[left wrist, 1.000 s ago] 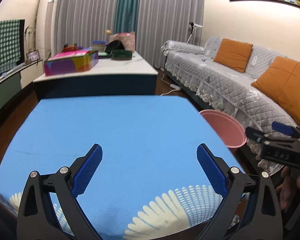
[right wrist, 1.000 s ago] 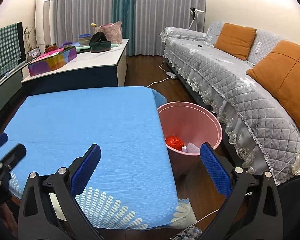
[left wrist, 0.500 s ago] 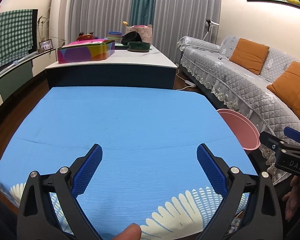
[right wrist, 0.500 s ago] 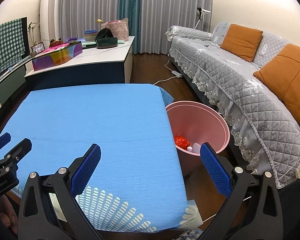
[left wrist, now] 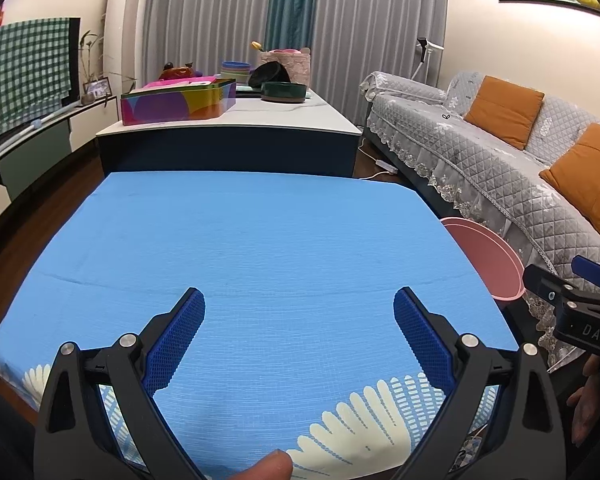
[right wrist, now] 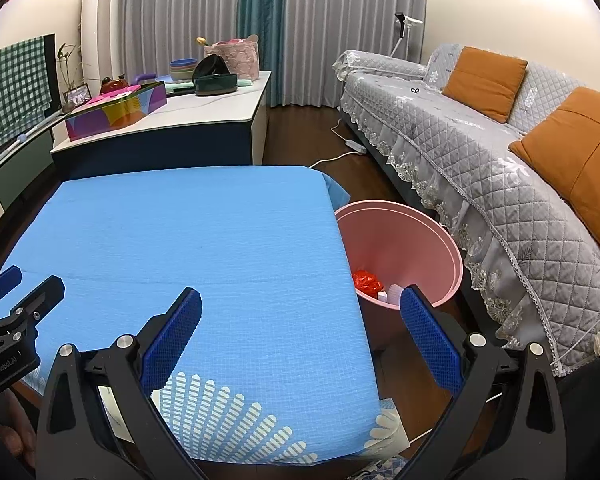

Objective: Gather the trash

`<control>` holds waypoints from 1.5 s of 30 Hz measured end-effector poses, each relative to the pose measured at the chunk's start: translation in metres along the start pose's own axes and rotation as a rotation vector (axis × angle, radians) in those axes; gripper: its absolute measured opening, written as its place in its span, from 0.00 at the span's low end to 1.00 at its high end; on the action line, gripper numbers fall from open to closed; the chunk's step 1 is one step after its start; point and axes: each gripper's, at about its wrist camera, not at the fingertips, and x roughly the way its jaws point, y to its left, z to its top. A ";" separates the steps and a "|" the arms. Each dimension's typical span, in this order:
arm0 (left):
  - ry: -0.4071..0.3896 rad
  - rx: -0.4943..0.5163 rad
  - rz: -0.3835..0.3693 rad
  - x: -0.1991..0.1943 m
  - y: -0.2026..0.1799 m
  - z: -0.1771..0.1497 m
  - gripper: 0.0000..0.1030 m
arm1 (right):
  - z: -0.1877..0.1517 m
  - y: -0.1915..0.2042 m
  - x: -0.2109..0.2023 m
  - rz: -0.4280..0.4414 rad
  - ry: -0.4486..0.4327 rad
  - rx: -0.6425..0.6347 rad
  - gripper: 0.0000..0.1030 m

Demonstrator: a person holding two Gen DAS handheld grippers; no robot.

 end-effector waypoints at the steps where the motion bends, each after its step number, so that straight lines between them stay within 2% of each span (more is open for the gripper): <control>1: 0.000 -0.001 0.000 0.000 0.000 0.000 0.90 | 0.000 0.000 0.000 0.000 -0.001 0.000 0.95; 36: 0.000 0.000 0.013 0.000 0.001 0.001 0.90 | 0.001 0.003 -0.001 0.002 -0.004 -0.006 0.95; 45: 0.000 0.027 0.018 0.002 -0.003 0.000 0.90 | 0.000 0.004 -0.002 -0.004 -0.012 -0.009 0.95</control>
